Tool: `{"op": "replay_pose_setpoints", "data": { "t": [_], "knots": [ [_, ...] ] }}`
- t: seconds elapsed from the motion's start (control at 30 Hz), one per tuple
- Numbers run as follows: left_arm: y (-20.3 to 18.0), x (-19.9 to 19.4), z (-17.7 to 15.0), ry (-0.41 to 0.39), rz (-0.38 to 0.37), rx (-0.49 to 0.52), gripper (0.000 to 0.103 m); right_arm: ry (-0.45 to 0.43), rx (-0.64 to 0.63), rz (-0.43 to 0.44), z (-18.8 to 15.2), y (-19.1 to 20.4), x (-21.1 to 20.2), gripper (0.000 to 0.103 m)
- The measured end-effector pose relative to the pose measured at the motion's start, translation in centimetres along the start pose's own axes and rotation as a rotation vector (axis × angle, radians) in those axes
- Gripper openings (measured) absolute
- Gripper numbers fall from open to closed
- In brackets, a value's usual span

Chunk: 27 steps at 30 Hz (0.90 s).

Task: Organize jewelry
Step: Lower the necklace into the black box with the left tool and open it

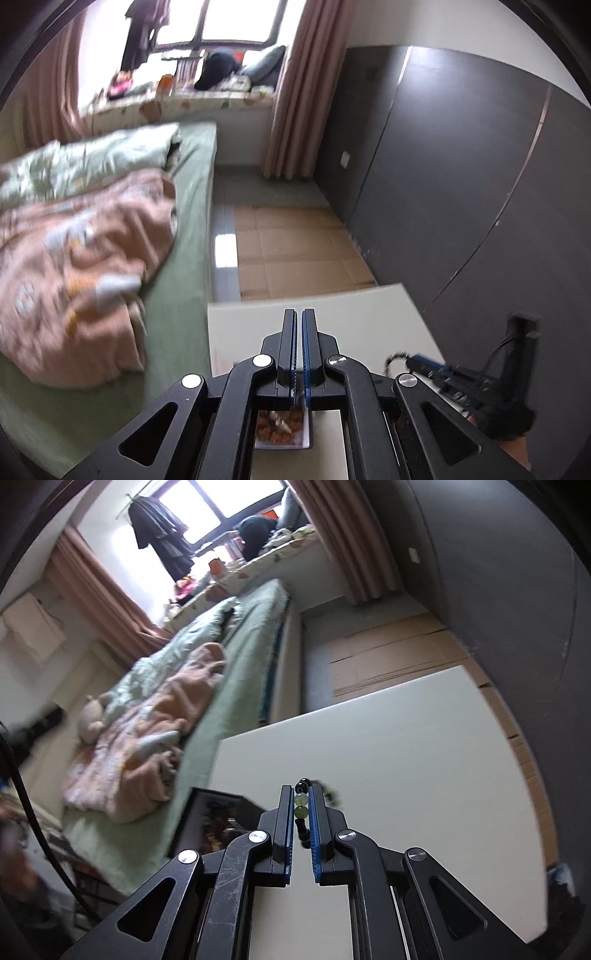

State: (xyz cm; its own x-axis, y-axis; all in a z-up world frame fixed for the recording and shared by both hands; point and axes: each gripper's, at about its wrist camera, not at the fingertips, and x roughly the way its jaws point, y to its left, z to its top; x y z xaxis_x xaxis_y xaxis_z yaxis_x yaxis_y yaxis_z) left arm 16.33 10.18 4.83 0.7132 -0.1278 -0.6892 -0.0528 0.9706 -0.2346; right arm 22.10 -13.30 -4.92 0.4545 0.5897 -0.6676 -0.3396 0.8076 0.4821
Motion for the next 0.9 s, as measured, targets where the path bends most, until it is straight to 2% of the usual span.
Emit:
{"op": "replay_pose_setpoints", "data": {
  "t": [0.17, 0.2, 0.23, 0.27, 0.3, 0.37, 0.6, 0.7, 0.77, 0.8, 0.83, 0.9],
  "knots": [
    [2.3, 2.7, -2.7, 0.091, -0.016, -0.081, 0.006, -0.012, -0.016, 0.098, -0.3, 2.6, 0.7, 0.009],
    [2.9, 3.2, -3.3, 0.105, -0.008, -0.101, 0.016, -0.012, -0.016, 0.118, -0.4, 3.1, 0.9, 0.009],
    [3.4, 3.5, -3.8, 0.109, -0.009, -0.12, 0.038, -0.012, -0.016, 0.134, -0.4, 3.6, 1.1, 0.009],
    [3.9, 3.6, -4.2, 0.106, -0.013, -0.137, 0.051, -0.012, -0.016, 0.145, -0.4, 4.0, 1.3, 0.009],
    [4.3, 3.7, -4.6, 0.096, -0.017, -0.155, 0.068, -0.012, -0.017, 0.161, -0.4, 4.5, 1.6, 0.009],
    [5.2, 3.8, -5.4, 0.073, -0.013, -0.184, 0.07, -0.012, -0.02, 0.187, -0.4, 5.5, 2.1, 0.009],
    [7.1, 5.0, -7.9, 0.078, 0.014, -0.205, 0.07, -0.018, -0.027, 0.26, -0.8, 8.3, 3.6, 0.009],
    [7.7, 4.6, -8.3, 0.062, 0.027, -0.197, 0.07, -0.012, -0.046, 0.262, -1.0, 9.3, 4.2, 0.01],
    [7.9, 4.2, -8.5, 0.05, 0.022, -0.194, 0.071, 0.023, -0.066, 0.246, -1.0, 9.9, 5.0, 0.011],
    [7.9, 4.2, -8.6, 0.048, 0.022, -0.192, 0.075, 0.049, -0.065, 0.245, -1.0, 9.9, 5.5, 0.024],
    [7.9, 4.1, -8.7, 0.047, 0.02, -0.189, 0.08, 0.054, -0.06, 0.238, -1.2, 9.6, 5.5, 0.045],
    [8.0, 3.8, -8.9, 0.043, 0.013, -0.187, 0.082, 0.024, -0.058, 0.182, -1.3, 8.9, 4.8, 0.054]
  ]
}}
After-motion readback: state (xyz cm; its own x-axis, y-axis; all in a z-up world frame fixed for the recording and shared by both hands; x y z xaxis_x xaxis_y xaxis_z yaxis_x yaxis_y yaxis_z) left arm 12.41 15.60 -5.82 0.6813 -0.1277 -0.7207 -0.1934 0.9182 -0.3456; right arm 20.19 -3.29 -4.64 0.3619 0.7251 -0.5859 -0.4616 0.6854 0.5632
